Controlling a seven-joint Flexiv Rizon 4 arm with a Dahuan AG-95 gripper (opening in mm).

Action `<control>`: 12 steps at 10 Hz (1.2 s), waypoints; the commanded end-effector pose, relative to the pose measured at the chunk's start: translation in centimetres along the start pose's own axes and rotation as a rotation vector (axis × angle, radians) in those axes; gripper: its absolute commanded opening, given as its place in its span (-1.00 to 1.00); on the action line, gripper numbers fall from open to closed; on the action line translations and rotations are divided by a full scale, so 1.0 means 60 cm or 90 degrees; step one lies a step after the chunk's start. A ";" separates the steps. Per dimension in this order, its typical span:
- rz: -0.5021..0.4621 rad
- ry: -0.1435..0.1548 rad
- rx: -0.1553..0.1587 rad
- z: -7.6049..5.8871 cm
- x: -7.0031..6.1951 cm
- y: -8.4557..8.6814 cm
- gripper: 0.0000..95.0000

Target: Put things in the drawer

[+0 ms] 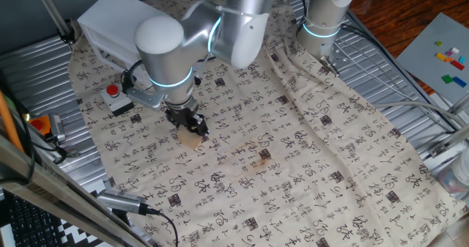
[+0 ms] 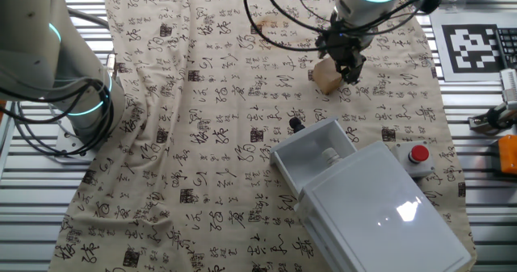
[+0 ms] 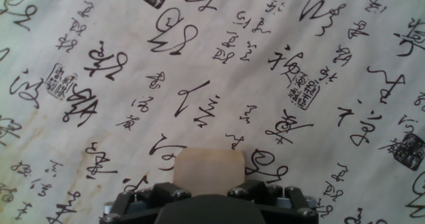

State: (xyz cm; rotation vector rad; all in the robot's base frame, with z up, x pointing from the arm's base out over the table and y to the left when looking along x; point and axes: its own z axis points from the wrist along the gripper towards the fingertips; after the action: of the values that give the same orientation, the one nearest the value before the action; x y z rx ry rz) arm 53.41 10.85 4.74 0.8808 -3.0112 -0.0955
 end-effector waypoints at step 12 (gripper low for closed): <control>-0.079 0.077 -0.005 -0.186 0.128 -0.093 -1.00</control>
State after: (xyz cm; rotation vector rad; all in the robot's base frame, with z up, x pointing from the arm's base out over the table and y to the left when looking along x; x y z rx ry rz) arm 50.50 1.97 15.02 1.0094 -2.8620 -0.0697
